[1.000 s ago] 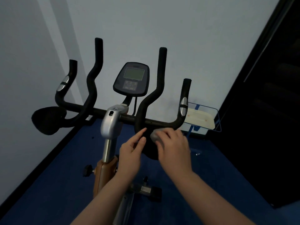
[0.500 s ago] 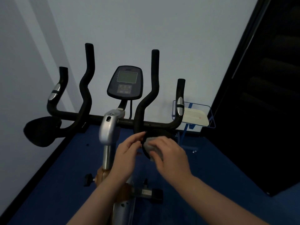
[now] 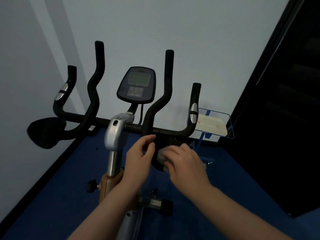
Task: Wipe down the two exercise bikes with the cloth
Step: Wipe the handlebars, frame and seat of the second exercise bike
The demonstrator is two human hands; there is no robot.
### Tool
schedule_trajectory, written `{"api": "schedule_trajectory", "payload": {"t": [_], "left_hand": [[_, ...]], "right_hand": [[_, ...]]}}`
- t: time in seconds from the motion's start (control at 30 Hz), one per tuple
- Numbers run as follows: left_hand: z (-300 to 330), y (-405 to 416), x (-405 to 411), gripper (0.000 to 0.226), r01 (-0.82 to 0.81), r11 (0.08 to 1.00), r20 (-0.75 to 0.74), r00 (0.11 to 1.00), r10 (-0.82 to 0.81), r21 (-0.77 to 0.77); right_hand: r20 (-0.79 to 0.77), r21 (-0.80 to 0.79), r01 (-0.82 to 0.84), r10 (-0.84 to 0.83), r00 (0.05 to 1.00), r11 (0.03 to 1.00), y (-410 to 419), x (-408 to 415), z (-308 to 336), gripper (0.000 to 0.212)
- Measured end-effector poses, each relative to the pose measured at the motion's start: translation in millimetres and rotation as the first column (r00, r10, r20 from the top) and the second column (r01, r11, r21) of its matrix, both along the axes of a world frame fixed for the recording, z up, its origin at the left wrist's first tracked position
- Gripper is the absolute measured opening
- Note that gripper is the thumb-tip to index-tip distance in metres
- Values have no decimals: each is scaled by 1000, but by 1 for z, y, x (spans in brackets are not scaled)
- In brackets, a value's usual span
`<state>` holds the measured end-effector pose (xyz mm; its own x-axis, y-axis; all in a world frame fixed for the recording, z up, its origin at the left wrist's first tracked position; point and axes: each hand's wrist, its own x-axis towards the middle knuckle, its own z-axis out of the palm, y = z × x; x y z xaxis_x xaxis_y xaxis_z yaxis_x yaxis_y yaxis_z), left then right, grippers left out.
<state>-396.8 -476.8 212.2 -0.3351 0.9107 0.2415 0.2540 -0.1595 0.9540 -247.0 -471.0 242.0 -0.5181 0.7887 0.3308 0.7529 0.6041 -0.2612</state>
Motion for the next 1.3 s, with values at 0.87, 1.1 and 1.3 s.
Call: {"api": "schedule_trajectory", "payload": {"t": [0.87,1.1,1.3], "left_hand": [[-1,-9,10,17,-239,967,-98,964,247,91],[-9,-10,12,17,-206,972,-77,973,215,110],[-9,-6,7,17,-161,978,-60,984,170,132]], "right_hand": [[-126,-71,132,-140,982,989,68,-25,-7,26],[-419,-174,166,-225,880,971,22,-3,-19,35],[-287,-152,206,-243,927,967,41,-9,-5,21]]}}
